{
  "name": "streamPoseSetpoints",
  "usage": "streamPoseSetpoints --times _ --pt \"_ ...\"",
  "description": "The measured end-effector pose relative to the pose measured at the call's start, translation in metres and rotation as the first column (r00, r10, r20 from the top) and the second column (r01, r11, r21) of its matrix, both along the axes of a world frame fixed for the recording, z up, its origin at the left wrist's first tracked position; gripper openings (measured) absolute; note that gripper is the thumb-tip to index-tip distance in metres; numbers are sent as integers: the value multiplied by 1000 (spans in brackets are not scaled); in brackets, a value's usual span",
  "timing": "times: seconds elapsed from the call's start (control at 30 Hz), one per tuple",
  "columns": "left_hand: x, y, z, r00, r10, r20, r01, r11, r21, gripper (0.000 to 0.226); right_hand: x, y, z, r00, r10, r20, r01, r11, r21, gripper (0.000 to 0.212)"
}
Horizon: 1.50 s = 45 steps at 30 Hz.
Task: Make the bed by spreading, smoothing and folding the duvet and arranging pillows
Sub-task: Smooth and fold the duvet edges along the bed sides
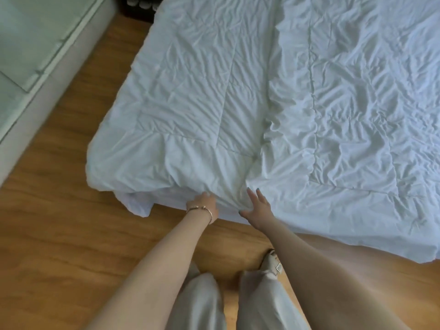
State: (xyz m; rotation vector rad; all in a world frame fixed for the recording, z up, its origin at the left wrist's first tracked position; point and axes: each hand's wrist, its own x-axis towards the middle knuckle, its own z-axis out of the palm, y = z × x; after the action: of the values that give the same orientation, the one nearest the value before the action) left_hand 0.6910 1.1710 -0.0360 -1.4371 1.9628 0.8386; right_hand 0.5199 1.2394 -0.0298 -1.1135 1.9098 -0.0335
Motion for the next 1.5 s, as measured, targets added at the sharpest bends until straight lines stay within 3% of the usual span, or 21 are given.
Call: streamPoseSetpoints --times 0.17,0.33,0.43,0.5,0.57,0.67,0.77,0.9,1.0,1.1,1.2,1.27,1.37,1.5 --pt "69 -15 2 987 82 -135 -96 990 -102 51 75 -25 0 999 33 -25 -30 995 91 84" --pt "117 -54 -18 937 197 -289 -238 965 -113 70 113 -67 -12 980 135 -147 -145 988 -60 82" --pt "136 -81 -40 979 91 -185 -120 981 -155 79 131 -101 -31 942 260 -214 -291 948 -128 88" --pt "149 -97 -58 998 9 -63 -20 984 -176 90 146 -119 -47 884 360 -300 -399 913 -81 96" --pt "159 -112 -74 999 -50 12 51 979 -196 101 156 -134 -62 831 399 -387 -449 893 -43 88" --pt "167 -133 -86 984 -166 64 177 946 -270 109 157 -154 -74 861 328 -388 -410 900 -149 71" --pt "171 -153 -83 972 -236 -14 222 932 -288 106 145 -167 -67 833 351 -429 -446 884 -143 64" --pt "189 -175 -63 934 -268 -235 265 963 -44 84 157 -155 -49 902 275 -334 -325 940 -105 57" --pt "208 -170 -57 887 -390 -248 420 904 79 79 172 -137 -45 915 332 -228 -343 939 -9 51" --pt "223 -170 -54 882 -404 -243 445 883 147 82 174 -136 -44 933 316 -170 -303 948 100 58" --pt "243 -179 -50 897 -369 -242 419 884 206 76 183 -137 -40 964 242 -108 -220 959 181 62" --pt "258 -183 -49 911 -330 -247 360 929 89 68 201 -137 -37 987 123 -105 -110 986 129 62" --pt "277 -192 -54 966 -142 -217 124 988 -91 58 239 -141 -38 997 18 -79 -14 999 48 63" --pt "294 -200 -64 953 177 -244 -193 980 -40 59 288 -159 -47 999 -49 -23 49 998 36 65"
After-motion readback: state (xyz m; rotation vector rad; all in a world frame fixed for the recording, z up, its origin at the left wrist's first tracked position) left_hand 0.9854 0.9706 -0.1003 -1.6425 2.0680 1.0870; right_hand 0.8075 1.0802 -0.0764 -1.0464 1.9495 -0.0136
